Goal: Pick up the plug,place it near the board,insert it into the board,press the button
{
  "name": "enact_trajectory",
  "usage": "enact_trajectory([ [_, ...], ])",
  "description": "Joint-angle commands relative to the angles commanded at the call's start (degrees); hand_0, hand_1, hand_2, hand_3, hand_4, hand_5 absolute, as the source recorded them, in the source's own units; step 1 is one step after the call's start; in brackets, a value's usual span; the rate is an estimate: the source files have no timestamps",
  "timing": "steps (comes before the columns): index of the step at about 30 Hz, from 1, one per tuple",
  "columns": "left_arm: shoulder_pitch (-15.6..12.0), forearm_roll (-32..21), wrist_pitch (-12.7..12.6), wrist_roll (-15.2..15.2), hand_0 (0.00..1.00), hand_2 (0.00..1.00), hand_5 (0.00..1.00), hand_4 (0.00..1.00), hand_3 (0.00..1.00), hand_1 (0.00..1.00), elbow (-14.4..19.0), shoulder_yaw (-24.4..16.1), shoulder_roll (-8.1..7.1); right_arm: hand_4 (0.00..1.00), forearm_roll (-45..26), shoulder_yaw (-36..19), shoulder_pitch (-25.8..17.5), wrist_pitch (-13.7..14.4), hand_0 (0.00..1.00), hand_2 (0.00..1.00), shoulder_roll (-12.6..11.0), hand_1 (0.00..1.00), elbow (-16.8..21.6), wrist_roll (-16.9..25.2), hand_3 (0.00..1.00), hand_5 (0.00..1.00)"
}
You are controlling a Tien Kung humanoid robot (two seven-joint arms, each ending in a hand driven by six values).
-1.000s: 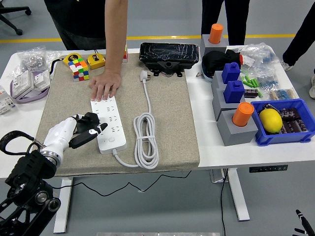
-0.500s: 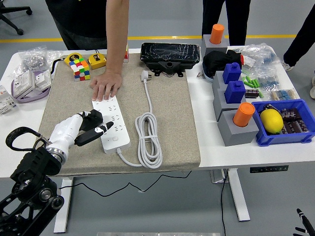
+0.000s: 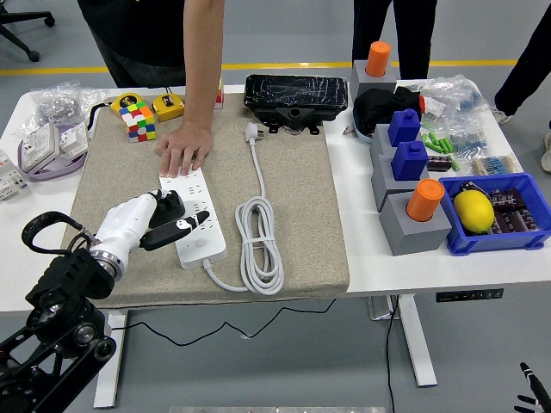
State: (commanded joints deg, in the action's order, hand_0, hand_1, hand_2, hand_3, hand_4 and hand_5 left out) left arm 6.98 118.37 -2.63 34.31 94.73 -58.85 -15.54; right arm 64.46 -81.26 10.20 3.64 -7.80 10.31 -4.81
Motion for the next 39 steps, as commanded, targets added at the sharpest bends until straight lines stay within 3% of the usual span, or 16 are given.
enact_trajectory([
  [8, 0.59, -0.33, 0.08, -0.01, 0.849, 0.842, 0.998, 0.998, 0.835, 0.879, -0.24, 1.92, -0.51, 0.998, -0.09, 0.1, -0.05, 0.02, 0.807, 0.73, 0.03, 0.75, 0.0, 0.04, 0.769, 0.998],
  [20, 0.54, 0.4, -0.54, -0.27, 0.849, 0.84, 0.998, 0.998, 0.834, 0.879, 0.42, 1.66, -0.76, 0.998, -0.13, 0.18, -0.23, 0.06, 0.807, 0.729, 0.12, 0.75, 0.0, -0.05, 0.768, 0.998],
  [26, -0.07, 1.96, -3.3, -1.85, 0.837, 0.827, 0.998, 0.998, 0.834, 0.866, 3.65, 0.0, -0.44, 0.998, -0.06, 0.19, -0.3, 0.06, 0.807, 0.729, 0.14, 0.749, 0.0, -0.09, 0.768, 0.998],
  [29, -0.59, 2.49, -6.07, -3.76, 0.795, 0.803, 0.998, 0.998, 0.833, 0.835, 7.19, -1.23, -0.2, 0.998, -0.08, 0.19, -0.25, 0.05, 0.807, 0.729, 0.11, 0.751, 0.0, -0.11, 0.768, 0.998],
  [32, -0.99, 3.74, -7.2, -5.14, 0.795, 0.803, 0.998, 0.998, 0.833, 0.835, 7.19, -1.81, -0.14, 0.998, -0.11, 0.24, -0.12, 0.06, 0.807, 0.729, 0.04, 0.751, 0.0, -0.11, 0.768, 0.998],
  [33, -1.28, 4.55, -7.36, -5.5, 0.61, 0.705, 0.506, 0.986, 0.875, 0.714, 7.19, -1.92, -0.13, 0.998, -0.15, 0.28, -0.06, 0.06, 0.807, 0.729, 0.02, 0.749, 0.0, -0.11, 0.768, 0.998],
  [38, -2.5, 6.74, -8.38, -5.87, 0.61, 0.705, 0.506, 0.986, 0.875, 0.714, 7.19, -1.18, -0.37, 0.998, -0.13, 0.29, 0.0, 0.05, 0.807, 0.729, 0.06, 0.749, 0.0, -0.14, 0.768, 0.998],
  [39, -2.69, 7.14, -8.4, -5.86, 0.233, 0.273, 0.033, 0.616, 0.882, 0.227, 7.19, -0.96, -0.46, 0.998, -0.12, 0.31, 0.01, 0.05, 0.808, 0.729, 0.06, 0.75, 0.0, -0.14, 0.768, 0.998],
])
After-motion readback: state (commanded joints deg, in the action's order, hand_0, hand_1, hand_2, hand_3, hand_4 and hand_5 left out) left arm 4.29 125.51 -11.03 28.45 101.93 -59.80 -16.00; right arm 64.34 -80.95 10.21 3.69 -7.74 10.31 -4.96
